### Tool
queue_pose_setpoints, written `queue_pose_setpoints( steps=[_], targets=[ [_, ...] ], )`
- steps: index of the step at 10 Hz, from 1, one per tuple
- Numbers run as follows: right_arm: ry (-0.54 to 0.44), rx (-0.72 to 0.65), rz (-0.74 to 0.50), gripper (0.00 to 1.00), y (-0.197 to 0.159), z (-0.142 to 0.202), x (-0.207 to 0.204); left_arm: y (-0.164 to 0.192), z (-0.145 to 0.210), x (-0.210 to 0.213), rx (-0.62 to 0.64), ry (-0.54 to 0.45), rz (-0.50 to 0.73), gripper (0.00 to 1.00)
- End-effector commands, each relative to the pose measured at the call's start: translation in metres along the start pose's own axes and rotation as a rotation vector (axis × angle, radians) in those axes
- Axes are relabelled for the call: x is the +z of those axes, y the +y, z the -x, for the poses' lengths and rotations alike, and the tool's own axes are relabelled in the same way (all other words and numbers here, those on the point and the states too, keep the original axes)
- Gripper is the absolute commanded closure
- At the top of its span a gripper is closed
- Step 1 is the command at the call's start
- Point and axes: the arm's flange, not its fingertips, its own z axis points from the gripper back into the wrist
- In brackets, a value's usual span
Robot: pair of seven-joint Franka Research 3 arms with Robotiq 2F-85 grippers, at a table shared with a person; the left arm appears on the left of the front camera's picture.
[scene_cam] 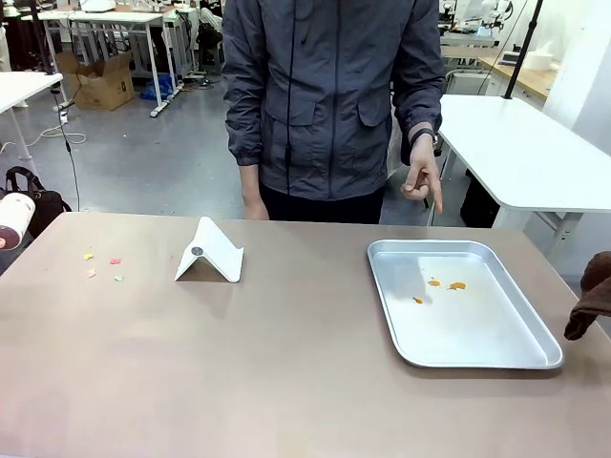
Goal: Clean the surface of the table.
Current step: If a person points to the right, clean the right side of the table with your right hand, and if they point to the left, clean the left side with your left hand.
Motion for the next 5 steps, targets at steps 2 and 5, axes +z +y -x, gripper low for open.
queue_pose_setpoints(
  steps=[2,5],
  targets=[
    [0.093,0.128,0.092,0.94,0.034,-0.013,-0.027,-0.004,0.003,0.000,-0.020,0.012,-0.001,1.00],
    [0.250,0.324,0.297,0.94,0.082,-0.039,-0.099,-0.004,0.003,0.000,-0.020,0.012,-0.001,1.00]
  ],
)
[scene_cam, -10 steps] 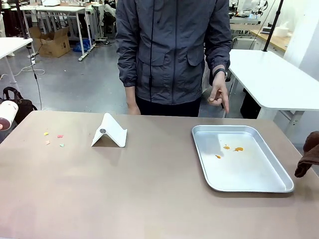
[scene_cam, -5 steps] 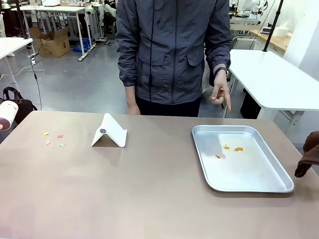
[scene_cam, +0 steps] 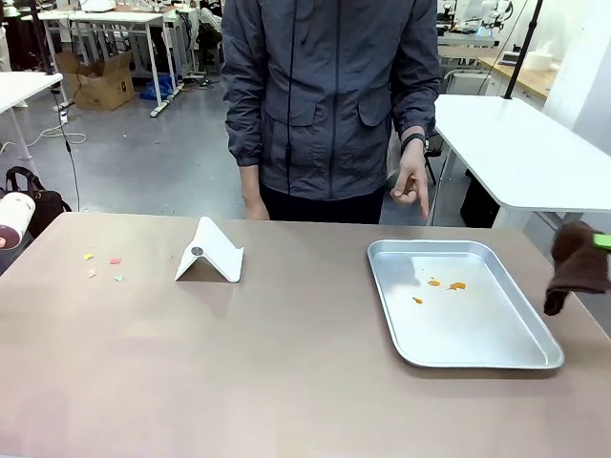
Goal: Clean the surface of the table.
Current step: If a person points to the right, clean the right side of the table with your right hand, and if they point to the left, clean the left side with your left hand.
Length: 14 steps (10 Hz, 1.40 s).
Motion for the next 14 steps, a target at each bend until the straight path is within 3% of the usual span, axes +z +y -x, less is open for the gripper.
queue_pose_setpoints(
  steps=[1,4,6,9,14],
  targets=[
    [0.139,0.151,0.156,0.94,0.024,-0.024,-0.037,-0.002,0.004,0.001,-0.017,0.011,-0.001,1.00],
    [0.153,0.338,0.412,0.94,0.043,-0.055,-0.096,-0.002,0.004,0.001,-0.017,0.011,-0.001,1.00],
    [0.234,0.414,0.597,0.94,0.034,-0.072,-0.133,-0.002,0.004,0.001,-0.017,0.011,-0.001,1.00],
    [0.322,0.449,0.656,0.94,0.005,-0.083,-0.171,-0.002,0.004,0.001,-0.017,0.011,-0.001,1.00],
    [0.316,0.379,0.584,0.94,-0.044,-0.077,-0.224,-0.002,0.004,0.001,-0.017,0.011,-0.001,1.00]
  ],
)
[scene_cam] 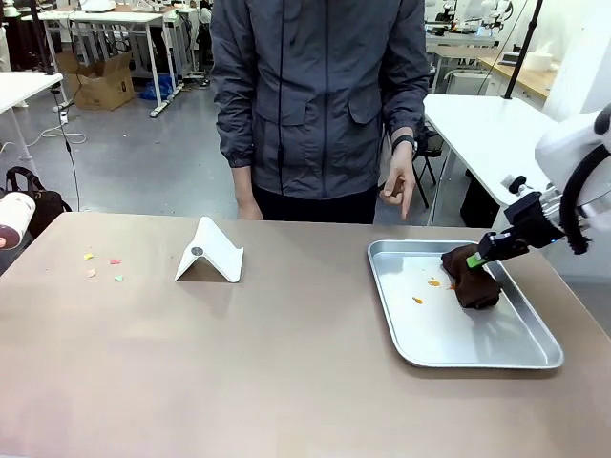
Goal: Clean the surface of the table.
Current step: If a person points to the right, clean the right side of the table with your right hand, and if they point to the left, clean the left side with your left hand.
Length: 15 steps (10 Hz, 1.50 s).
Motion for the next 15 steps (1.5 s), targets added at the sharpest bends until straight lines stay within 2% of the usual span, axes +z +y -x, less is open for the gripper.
queue_pose_setpoints(
  steps=[1,4,8,10,12,14,15],
  targets=[
    [-0.018,-0.004,-0.016,0.94,0.001,-0.007,-0.015,-0.002,0.004,0.001,-0.016,0.010,-0.001,1.00],
    [0.040,0.025,-0.052,0.94,0.018,-0.005,-0.040,-0.002,0.004,0.001,-0.016,0.010,-0.001,1.00],
    [0.181,0.112,-0.282,0.94,0.055,0.002,-0.060,-0.002,0.004,0.001,-0.016,0.010,-0.001,1.00],
    [0.237,0.189,-0.352,0.94,0.076,0.012,-0.065,-0.002,0.004,0.001,-0.016,0.010,-0.001,1.00],
    [0.285,0.304,-0.273,0.94,0.091,0.024,-0.066,-0.002,0.004,0.001,-0.016,0.010,-0.001,1.00],
    [0.266,0.299,-0.135,0.94,0.083,0.025,-0.061,-0.002,0.004,0.001,-0.016,0.010,-0.001,1.00],
    [0.223,0.255,-0.051,0.94,0.074,0.023,-0.058,-0.002,0.004,0.001,-0.016,0.010,-0.001,1.00]
  ],
)
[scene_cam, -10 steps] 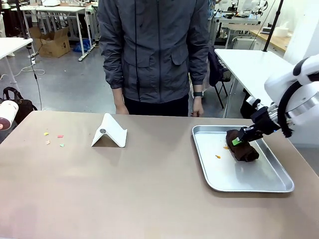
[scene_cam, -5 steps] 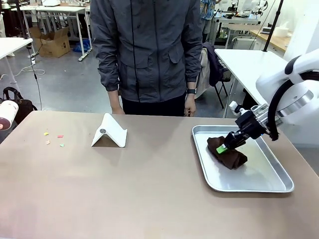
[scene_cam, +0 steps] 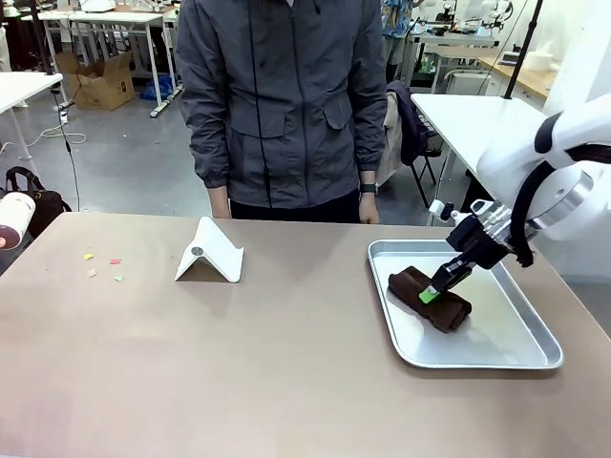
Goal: Clean the surface of the table.
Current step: If a person points to the right, clean the right side of the table with your right hand, and if they point to the left, clean the left side with your left hand.
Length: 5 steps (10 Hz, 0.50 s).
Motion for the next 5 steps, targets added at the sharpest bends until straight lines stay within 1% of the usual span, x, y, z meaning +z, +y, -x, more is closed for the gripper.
queue_pose_setpoints(
  steps=[1,3,4,5],
  targets=[
    [-0.071,-0.118,0.162,0.94,-0.011,0.010,0.007,-0.002,0.004,0.001,-0.016,0.010,-0.001,1.00],
    [-0.160,-0.252,0.240,0.94,-0.033,0.015,0.022,-0.002,0.004,0.001,-0.016,0.010,-0.001,1.00],
    [-0.199,-0.317,0.253,0.94,-0.044,0.019,0.031,-0.002,0.004,0.001,-0.016,0.010,-0.001,1.00],
    [-0.249,-0.416,0.249,0.94,-0.054,0.024,0.041,-0.002,0.004,0.001,-0.016,0.010,-0.001,1.00]
  ],
)
